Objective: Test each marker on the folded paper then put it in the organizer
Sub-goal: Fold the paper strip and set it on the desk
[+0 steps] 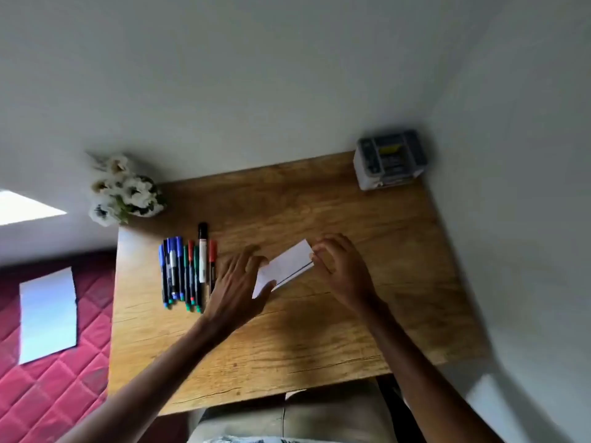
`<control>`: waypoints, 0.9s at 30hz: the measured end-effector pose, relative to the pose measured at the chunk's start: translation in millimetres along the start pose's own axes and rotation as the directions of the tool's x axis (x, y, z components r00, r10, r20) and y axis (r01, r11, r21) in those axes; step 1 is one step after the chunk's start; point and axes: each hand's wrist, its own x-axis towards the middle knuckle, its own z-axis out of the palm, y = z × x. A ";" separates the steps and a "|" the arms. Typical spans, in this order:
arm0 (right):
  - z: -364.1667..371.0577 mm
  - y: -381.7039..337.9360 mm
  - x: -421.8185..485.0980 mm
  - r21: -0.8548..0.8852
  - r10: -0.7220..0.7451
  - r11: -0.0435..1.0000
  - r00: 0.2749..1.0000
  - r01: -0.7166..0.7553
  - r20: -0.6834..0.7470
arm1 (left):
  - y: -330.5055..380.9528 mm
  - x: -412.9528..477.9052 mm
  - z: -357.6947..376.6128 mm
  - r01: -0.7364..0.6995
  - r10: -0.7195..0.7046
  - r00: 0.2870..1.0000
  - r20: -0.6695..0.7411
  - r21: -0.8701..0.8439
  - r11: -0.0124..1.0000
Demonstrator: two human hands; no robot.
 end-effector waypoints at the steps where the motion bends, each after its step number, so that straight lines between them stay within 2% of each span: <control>1: 7.4 8.4 1.4 0.017 -0.025 1.000 1.000 0.025 -0.013 | -2.6 0.3 12.3 -0.014 0.014 1.000 0.017 -0.008 1.000; 5: 32.2 35.5 7.1 0.046 -0.037 0.998 0.999 0.037 0.002 | -6.1 7.3 43.0 -0.025 0.026 0.999 0.027 -0.060 0.998; 10: 45.7 66.2 21.4 0.019 -0.085 0.996 0.992 0.087 -0.092 | -3.3 21.9 66.7 -0.117 0.114 0.991 -0.070 -0.045 0.992; 14: 54.0 74.6 19.4 -0.030 -0.167 0.986 0.973 0.165 -0.161 | 4.6 20.3 77.0 -0.116 0.119 0.983 -0.139 0.030 0.993; 20: 59.9 75.7 13.6 -0.080 -0.211 0.977 0.947 0.197 -0.243 | 2.3 13.2 89.1 -0.166 0.174 0.946 -0.274 0.054 0.985; 27: 68.4 71.9 4.7 -0.281 -0.411 0.888 0.903 0.365 -0.125 | -8.4 8.2 92.2 -0.222 0.250 0.887 -0.389 0.117 0.968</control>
